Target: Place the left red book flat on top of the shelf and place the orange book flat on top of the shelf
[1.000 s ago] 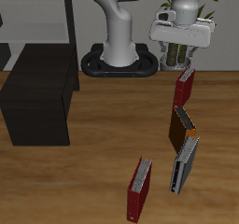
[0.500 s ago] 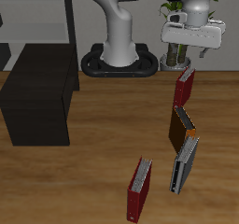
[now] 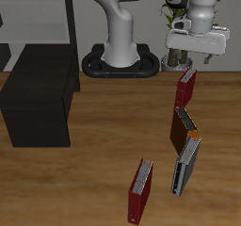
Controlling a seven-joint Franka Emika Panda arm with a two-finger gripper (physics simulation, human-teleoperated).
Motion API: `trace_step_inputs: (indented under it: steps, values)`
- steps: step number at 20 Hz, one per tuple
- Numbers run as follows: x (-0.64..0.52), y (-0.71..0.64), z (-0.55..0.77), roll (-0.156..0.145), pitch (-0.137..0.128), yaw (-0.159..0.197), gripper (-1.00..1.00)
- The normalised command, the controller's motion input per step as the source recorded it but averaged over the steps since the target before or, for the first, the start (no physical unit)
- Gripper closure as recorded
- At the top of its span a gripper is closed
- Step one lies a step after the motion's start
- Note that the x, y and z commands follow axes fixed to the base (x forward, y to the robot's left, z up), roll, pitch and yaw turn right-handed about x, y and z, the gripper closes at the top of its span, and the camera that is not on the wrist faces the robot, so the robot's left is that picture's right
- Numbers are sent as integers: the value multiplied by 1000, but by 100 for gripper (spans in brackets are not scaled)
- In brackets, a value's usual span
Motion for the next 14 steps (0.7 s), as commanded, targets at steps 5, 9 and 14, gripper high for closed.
trace_step_inputs:
  steps: [5, 9, 14]
  values:
    - [113, 0, -156, 4, 21, 6, -100]
    - [134, -55, -169, -8, 27, 4, -100]
    - [148, -90, -323, -25, 57, 4, -100]
